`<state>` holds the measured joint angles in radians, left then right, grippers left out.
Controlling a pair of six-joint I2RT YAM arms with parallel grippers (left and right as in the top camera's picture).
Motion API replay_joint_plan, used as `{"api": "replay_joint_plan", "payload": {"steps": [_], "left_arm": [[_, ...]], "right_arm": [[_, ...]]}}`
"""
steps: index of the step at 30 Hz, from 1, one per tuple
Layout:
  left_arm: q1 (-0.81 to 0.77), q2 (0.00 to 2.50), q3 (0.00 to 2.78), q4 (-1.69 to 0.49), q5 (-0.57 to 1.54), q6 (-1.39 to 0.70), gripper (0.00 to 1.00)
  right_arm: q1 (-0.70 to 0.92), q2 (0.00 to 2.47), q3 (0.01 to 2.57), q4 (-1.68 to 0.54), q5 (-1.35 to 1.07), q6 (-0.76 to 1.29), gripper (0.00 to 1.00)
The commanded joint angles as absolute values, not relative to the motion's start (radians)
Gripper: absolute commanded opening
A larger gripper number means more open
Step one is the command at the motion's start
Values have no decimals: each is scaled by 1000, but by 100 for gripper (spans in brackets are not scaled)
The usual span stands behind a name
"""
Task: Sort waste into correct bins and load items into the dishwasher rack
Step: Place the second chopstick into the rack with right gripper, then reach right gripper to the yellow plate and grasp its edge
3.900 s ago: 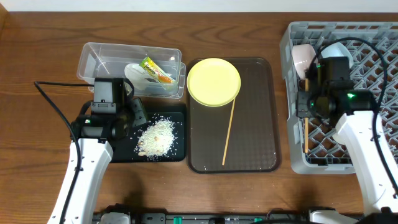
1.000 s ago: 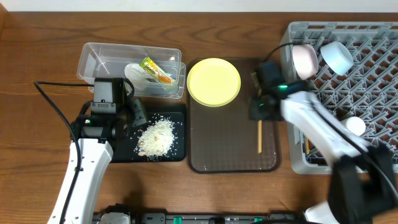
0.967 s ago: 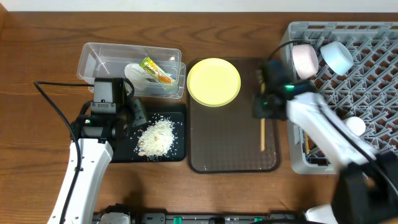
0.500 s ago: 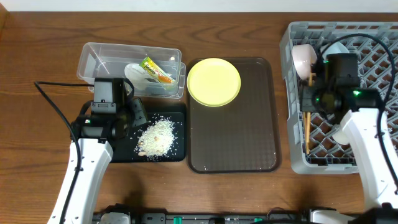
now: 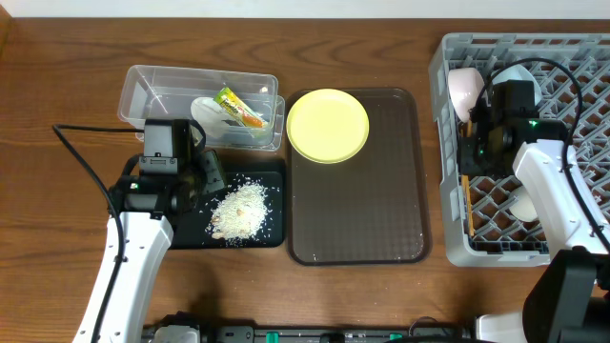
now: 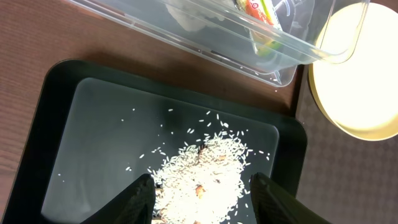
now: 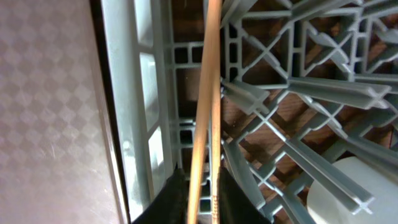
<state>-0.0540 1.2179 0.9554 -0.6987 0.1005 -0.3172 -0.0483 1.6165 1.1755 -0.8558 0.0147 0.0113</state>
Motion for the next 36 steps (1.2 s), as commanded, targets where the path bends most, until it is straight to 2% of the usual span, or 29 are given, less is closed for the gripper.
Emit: {"api": "replay_joint_plan", "payload": {"steps": [1, 5, 11, 18, 28, 36], "left_arm": [[-51, 1222, 960, -699, 89, -319, 52], [-51, 1222, 960, -699, 89, -319, 53], [-51, 1222, 960, -698, 89, -319, 52], [-51, 1222, 960, -699, 89, -319, 52], [-51, 1222, 960, -699, 89, -319, 52], [-51, 1222, 960, -699, 89, -319, 53]], "right_arm": [[-51, 1579, 1205, -852, 10, 3, 29], [-50, 1517, 1252, -844, -33, 3, 36], [1, 1446, 1263, -714, -270, 16, 46], [165, 1538, 1253, -592, -254, 100, 50], [324, 1826, 1253, -411, -97, 352, 50], [374, 2020, 1253, -306, -89, 457, 47]]}}
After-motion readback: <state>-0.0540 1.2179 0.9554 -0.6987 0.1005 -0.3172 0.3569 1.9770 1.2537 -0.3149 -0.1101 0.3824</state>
